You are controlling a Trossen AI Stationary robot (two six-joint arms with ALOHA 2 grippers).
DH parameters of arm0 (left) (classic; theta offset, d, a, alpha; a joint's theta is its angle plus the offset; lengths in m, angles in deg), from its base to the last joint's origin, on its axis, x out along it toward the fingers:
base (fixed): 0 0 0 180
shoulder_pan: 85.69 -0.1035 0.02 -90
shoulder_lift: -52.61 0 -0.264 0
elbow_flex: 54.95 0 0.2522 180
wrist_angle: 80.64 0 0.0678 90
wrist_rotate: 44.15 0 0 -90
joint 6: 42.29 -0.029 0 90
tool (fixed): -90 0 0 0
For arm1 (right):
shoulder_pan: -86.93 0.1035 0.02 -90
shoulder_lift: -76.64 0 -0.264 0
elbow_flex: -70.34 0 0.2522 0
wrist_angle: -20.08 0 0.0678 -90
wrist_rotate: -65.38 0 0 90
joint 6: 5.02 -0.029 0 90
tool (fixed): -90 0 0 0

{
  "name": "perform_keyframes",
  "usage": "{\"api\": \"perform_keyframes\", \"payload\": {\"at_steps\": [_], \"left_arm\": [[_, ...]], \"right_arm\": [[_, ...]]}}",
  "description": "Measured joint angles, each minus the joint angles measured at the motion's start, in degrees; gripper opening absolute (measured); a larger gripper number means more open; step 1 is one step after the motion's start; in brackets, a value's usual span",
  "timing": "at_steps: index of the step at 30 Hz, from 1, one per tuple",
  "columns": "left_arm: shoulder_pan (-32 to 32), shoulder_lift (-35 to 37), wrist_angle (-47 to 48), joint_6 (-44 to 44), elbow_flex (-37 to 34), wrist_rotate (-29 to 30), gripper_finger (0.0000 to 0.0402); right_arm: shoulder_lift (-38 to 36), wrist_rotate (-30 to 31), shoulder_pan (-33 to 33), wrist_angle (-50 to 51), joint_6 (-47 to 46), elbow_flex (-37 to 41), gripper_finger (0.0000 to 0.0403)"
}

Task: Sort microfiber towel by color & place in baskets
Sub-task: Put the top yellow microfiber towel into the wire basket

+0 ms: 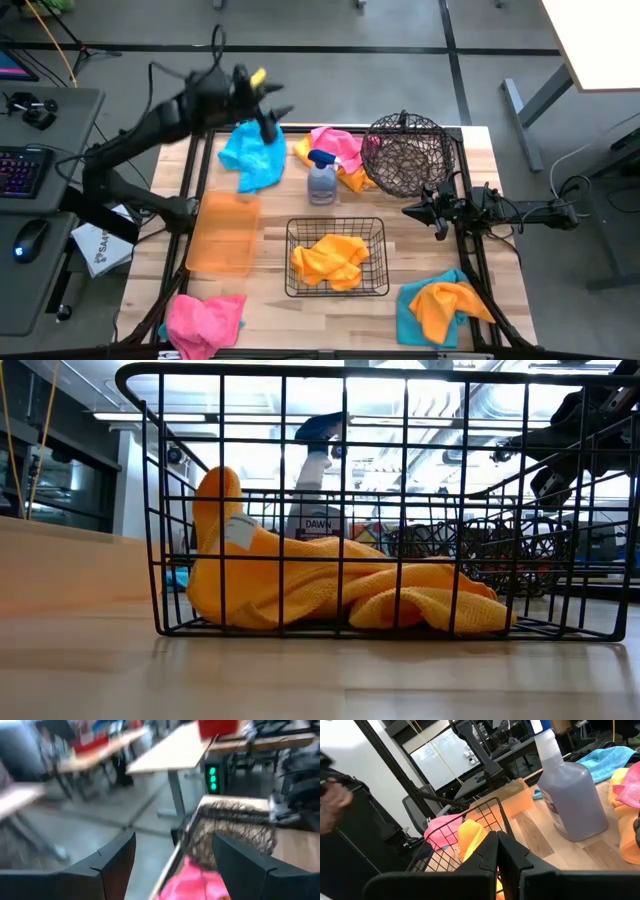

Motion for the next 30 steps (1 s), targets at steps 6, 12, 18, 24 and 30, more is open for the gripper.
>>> {"api": "perform_keyframes", "payload": {"at_steps": [6,12,18,24,30], "left_arm": [[-14.33,-9.49,5.69,-7.36,0.0,-11.81,0.025],[-20.74,-23.96,10.95,-21.77,-0.09,-18.82,0.025],[-22.11,-36.16,12.69,-26.13,-0.11,-19.52,0.025],[-22.29,-42.36,11.9,-23.23,-0.1,-20.21,0.025],[-22.04,-43.92,11.53,-17.58,-0.08,-18.52,0.025]], "right_arm": [[0.0,-0.01,0.0,-0.01,-0.01,0.02,0.0],[0.0,-0.02,-0.01,0.0,0.0,0.01,0.0],[0.0,-0.01,0.0,0.0,0.0,0.01,0.0],[0.0,-0.01,0.0,0.0,-0.02,0.0,0.0],[0.0,-0.02,0.0,0.0,0.0,0.0,0.0]]}}
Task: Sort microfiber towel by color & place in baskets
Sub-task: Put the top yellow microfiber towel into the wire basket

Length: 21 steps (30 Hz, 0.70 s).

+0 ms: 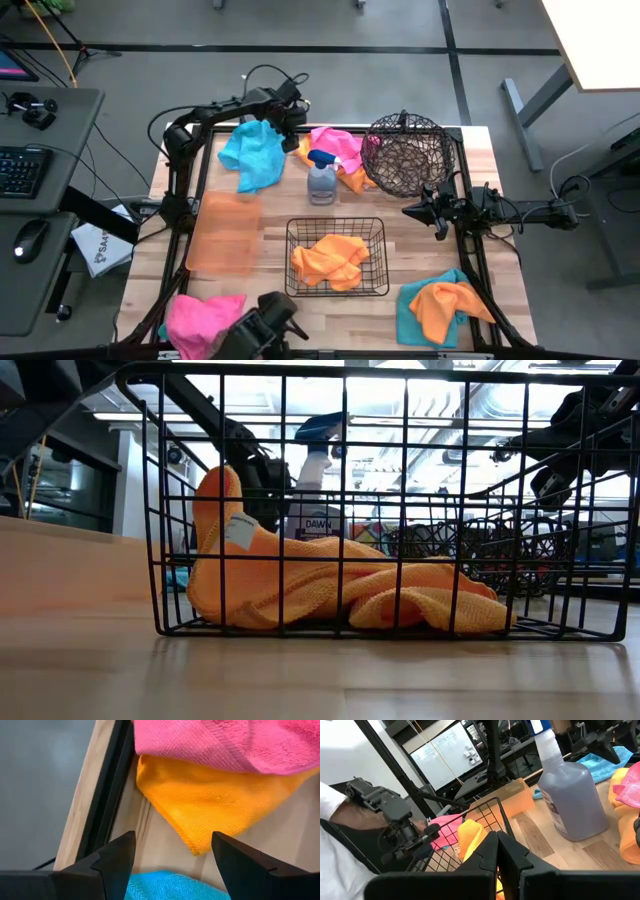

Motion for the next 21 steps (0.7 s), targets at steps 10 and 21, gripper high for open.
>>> {"api": "perform_keyframes", "payload": {"at_steps": [10,21], "left_arm": [[1.33,-1.47,0.2,4.73,0.07,0.52,0.025],[2.86,-4.84,-1.08,8.34,0.07,1.99,0.025]], "right_arm": [[0.0,0.02,0.0,-0.02,0.0,0.0,0.0],[0.0,0.0,0.0,-0.02,-0.02,0.02,0.0]]}}
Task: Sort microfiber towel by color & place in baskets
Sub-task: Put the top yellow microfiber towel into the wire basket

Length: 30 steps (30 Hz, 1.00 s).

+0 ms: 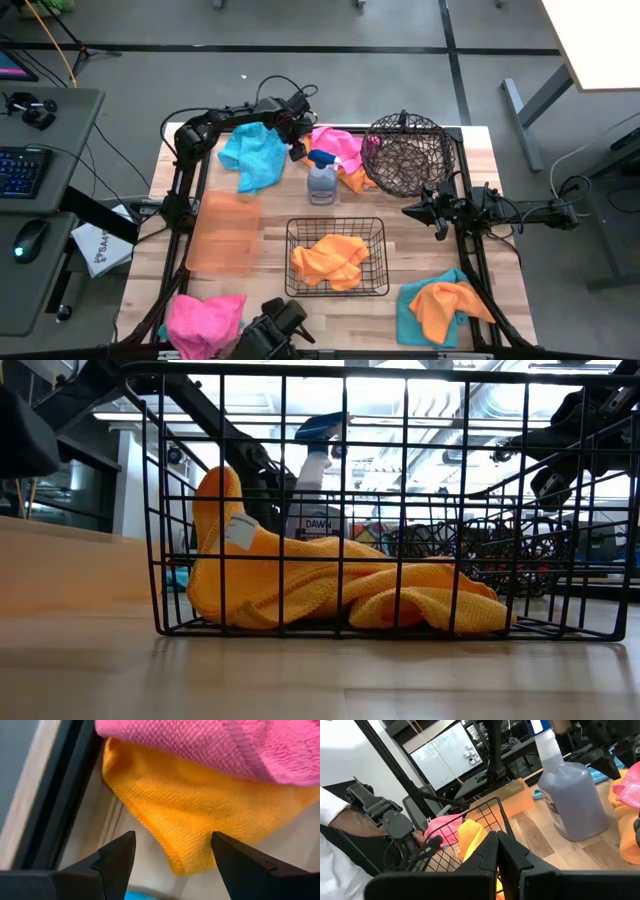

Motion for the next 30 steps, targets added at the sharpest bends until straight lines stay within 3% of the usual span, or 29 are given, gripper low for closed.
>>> {"api": "perform_keyframes", "payload": {"at_steps": [4,6,8,10,12,16,20,27,30], "left_arm": [[0.04,-0.02,0.01,0.6,-0.02,0.01,0.0245],[0.16,0.05,0.26,-1.52,-0.02,0.46,0.0217],[0.48,0.27,0.15,-3.86,-0.02,1.89,0.0155],[0.59,0.4,0.15,-5.18,-0.02,2.54,0.0066],[0.19,1.07,0.88,-5.13,-0.08,2.52,0.0021],[-1.64,6.98,3.33,-6.12,-0.11,6.99,0.0004],[-3.43,17.81,4.71,-6.56,-0.11,9.86,0.0002],[-1.17,38.43,3.93,-2.06,0.79,1.27,0.0001],[1.77,43.0,-0.01,-1.97,0.79,1.51,0.0001]], "right_arm": [[0.0,0.0,-0.01,0.02,0.01,0.0,0.0],[0.0,0.01,-0.01,0.02,0.01,-0.01,0.0],[0.0,0.0,0.0,0.01,0.0,-0.01,0.0],[0.0,0.01,-0.01,0.0,0.01,-0.01,0.0],[0.0,0.02,0.0,0.0,0.02,0.0,0.0],[0.0,0.0,0.0,0.02,0.0,0.0,0.0],[0.0,0.02,-0.01,0.01,0.01,-0.01,0.0],[0.0,0.0,-0.02,0.0,0.0,0.0,0.0],[0.0,0.0,0.0,0.0,0.01,-0.02,0.0]]}}
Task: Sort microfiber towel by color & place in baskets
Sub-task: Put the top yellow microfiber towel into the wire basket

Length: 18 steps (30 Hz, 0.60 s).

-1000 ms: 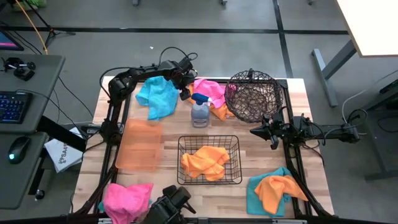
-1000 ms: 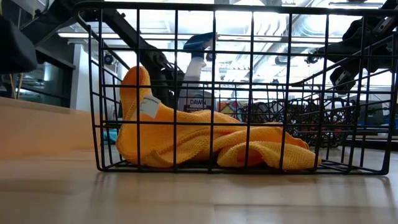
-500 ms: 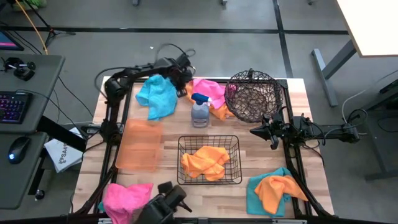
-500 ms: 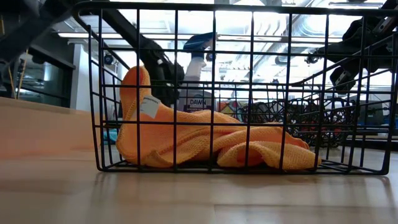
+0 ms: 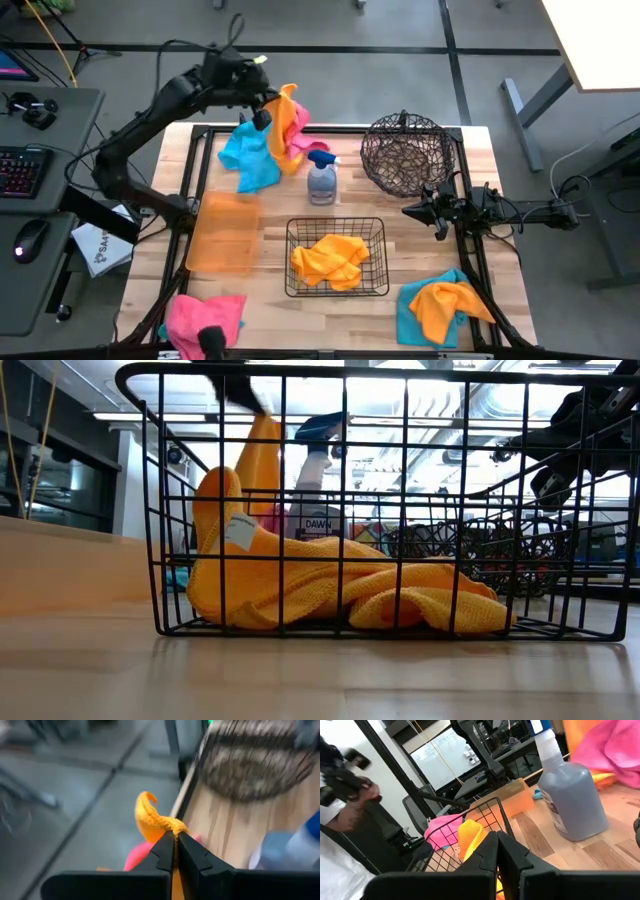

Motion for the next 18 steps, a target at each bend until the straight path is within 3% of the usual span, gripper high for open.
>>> {"api": "perform_keyframes", "payload": {"at_steps": [7,11,15,18], "left_arm": [[6.46,0.52,-11.04,7.21,-0.02,-5.24,0.0],[11.17,2.3,-12.67,13.8,-0.11,-3.67,0.0],[16.93,6.89,-18.76,14.63,-0.07,5.86,0.0],[21.92,8.33,-29.03,7.4,-0.04,16.66,0.0]], "right_arm": [[0.0,0.0,0.0,0.02,0.02,0.02,0.0],[0.0,0.01,-0.02,0.02,0.01,0.02,0.0],[0.0,0.01,-0.02,0.01,0.0,0.02,0.0],[0.0,0.0,-0.01,0.01,0.0,0.0,0.0]]}}
